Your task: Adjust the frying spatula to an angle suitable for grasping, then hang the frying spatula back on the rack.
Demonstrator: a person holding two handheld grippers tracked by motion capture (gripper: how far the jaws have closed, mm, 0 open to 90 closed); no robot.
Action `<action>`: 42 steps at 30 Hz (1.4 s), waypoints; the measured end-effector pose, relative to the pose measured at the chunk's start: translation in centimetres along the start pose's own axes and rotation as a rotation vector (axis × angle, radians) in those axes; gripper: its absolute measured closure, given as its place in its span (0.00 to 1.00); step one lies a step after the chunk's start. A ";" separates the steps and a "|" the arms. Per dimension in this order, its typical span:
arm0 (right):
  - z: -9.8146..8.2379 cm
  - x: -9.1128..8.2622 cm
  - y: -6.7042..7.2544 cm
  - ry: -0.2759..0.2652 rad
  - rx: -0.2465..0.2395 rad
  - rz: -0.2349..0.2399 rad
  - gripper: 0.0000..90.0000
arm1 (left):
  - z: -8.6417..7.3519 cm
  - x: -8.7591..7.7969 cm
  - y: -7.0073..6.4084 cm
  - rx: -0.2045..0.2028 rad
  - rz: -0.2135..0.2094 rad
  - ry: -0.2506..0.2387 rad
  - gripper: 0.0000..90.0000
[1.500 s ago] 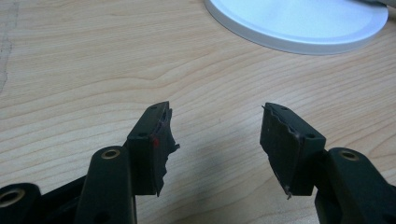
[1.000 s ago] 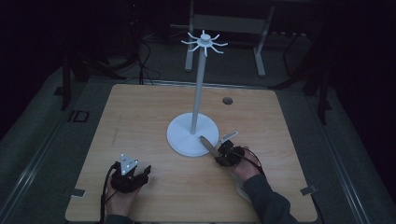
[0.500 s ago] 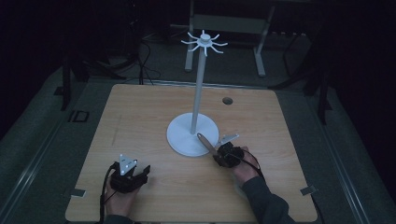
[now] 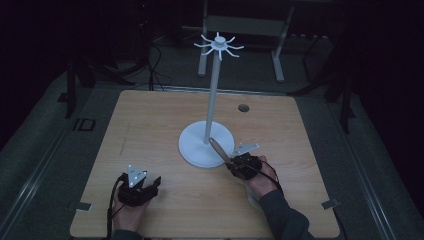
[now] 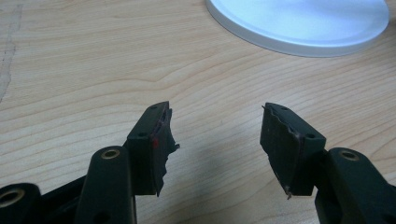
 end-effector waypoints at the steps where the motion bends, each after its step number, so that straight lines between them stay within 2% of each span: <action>1: 0.1 -0.1 0.0 -0.006 0.000 0.002 0.83 | 0.0 0.0 0.0 -0.001 0.000 -0.001 0.48; 9: 0.8 -1.1 -0.5 -0.053 0.026 0.001 0.83 | 0.0 0.0 -0.1 0.002 -0.001 0.000 0.48; 21: 2.9 -3.7 -1.8 -0.172 0.061 -0.024 0.83 | 0.1 0.1 -0.1 0.005 -0.002 -0.002 0.48; 26: 3.4 -4.5 -2.3 -0.211 0.090 -0.028 0.83 | 0.1 0.1 -0.2 0.002 -0.003 -0.003 0.48; 35: 4.2 -5.4 -3.0 -0.274 0.121 -0.034 0.83 | 0.0 -0.1 -0.1 0.000 0.000 -0.010 0.48; 42: 4.9 -6.0 -3.0 -0.327 0.122 -0.043 0.83 | 0.1 -0.2 -0.2 0.003 0.001 -0.015 0.48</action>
Point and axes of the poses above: each handheld gripper's, and its own axes: x roughly forward along the jaws, z roughly out of its top, y roughly to its left, the point moved 7 cm from there along x, roughly forward along the jaws, and after that the axes turned 15 degrees about -z, right-handed, at the moved point
